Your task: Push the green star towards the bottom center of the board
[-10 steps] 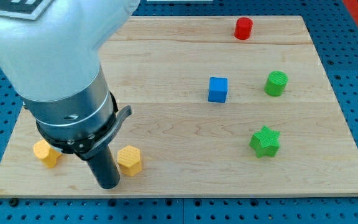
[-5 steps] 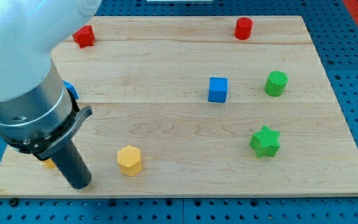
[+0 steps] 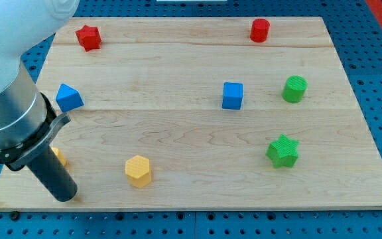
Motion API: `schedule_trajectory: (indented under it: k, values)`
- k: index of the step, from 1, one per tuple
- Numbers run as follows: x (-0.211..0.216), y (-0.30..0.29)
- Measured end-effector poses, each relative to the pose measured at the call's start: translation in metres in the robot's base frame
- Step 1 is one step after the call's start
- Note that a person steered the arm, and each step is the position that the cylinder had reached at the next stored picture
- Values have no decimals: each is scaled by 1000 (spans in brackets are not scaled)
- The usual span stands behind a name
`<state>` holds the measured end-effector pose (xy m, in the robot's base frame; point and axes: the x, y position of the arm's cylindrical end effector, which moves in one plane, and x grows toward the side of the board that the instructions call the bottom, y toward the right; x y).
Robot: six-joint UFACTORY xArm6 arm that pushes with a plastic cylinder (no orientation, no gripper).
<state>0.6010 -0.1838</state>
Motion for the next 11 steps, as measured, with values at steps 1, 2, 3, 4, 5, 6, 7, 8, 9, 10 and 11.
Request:
schedule_trajectory:
  k: [1, 2, 3, 4, 5, 6, 7, 8, 9, 10, 11]
  values:
    - [0, 4]
    - [0, 37]
    - [11, 70]
    - [16, 155]
    - [14, 271]
    - [-12, 345]
    - [-32, 386]
    - [-38, 386]
    - [-41, 386]
    - [-45, 386]
    - [-49, 386]
